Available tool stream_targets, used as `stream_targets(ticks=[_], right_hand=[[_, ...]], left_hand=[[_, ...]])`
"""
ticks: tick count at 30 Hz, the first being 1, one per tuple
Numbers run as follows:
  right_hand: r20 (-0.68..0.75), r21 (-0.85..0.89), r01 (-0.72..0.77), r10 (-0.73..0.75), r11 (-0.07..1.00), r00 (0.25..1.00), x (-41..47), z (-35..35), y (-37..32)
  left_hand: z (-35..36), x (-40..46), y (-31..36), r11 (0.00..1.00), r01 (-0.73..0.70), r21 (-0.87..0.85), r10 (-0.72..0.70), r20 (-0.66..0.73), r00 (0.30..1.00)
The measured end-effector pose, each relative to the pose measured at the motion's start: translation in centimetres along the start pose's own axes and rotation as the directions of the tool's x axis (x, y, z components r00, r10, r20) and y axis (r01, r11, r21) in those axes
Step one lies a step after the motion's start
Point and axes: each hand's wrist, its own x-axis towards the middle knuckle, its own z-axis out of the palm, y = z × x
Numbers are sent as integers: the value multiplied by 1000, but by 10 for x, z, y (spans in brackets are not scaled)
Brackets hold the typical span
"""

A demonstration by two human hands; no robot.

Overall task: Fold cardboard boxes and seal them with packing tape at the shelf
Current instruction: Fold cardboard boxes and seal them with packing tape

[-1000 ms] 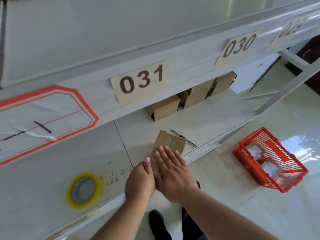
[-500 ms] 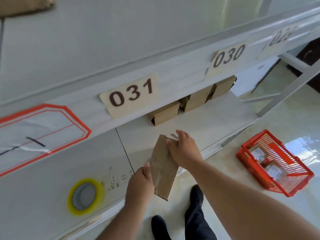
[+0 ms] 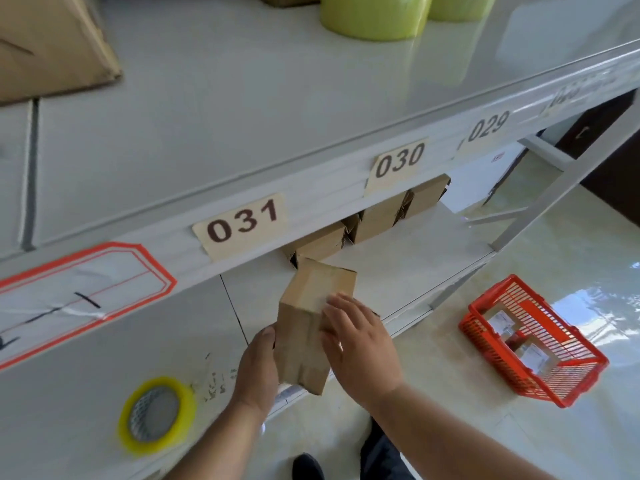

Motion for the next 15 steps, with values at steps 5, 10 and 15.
stream_targets(ticks=[5,10,15], right_hand=[[39,38,223,-225,974,974,-35,5,-2],[233,50,221,-227,974,946,-41,4,-21],[385,-162,153,-80,975,919,-5,13,-21]], left_hand=[[6,0,25,926,-70,371,108,-82,991],[3,-15,9,914,-87,396,118,-54,992],[2,-8,2,902,-98,421,136,-60,989]])
